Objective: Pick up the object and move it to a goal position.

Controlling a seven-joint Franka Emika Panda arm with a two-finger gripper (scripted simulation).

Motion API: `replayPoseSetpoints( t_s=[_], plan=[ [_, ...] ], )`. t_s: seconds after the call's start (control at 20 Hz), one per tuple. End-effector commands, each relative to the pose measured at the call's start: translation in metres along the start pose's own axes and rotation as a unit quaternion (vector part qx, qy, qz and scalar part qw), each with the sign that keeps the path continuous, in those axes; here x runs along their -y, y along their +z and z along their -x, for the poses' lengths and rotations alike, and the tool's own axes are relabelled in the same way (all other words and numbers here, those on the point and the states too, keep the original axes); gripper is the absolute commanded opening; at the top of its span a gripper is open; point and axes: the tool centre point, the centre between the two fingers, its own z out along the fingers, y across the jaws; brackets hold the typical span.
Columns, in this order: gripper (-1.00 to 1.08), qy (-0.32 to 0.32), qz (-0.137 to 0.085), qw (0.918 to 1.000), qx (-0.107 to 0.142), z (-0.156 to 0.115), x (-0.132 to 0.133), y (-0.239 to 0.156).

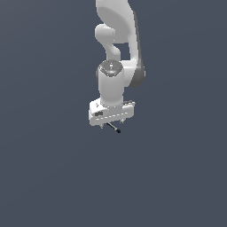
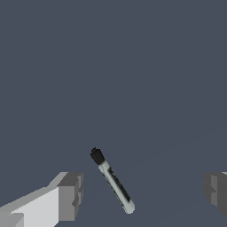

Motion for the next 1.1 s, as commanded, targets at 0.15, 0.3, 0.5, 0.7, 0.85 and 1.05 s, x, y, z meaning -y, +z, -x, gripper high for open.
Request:
replayPoseSetpoints(
  t_s=[0.15, 0.3, 0.5, 0.7, 0.85, 1.05],
  plan=[
    [1.0, -0.08, -0.001, 0.9968, 0.007, 0.017, 0.004, 0.024],
    [1.0, -0.123, -0.002, 0.9924, 0.01, 0.026, 0.007, 0.036],
    [1.0, -0.178, -0.005, 0.984, 0.014, 0.039, 0.012, 0.051],
    [1.0, -0.222, -0.008, 0.975, 0.016, 0.049, 0.016, 0.063],
    [1.0, -0.247, -0.01, 0.9689, 0.017, 0.055, 0.018, 0.069],
    [1.0, -0.27, -0.012, 0.9627, 0.018, 0.06, 0.021, 0.075]
  ],
)
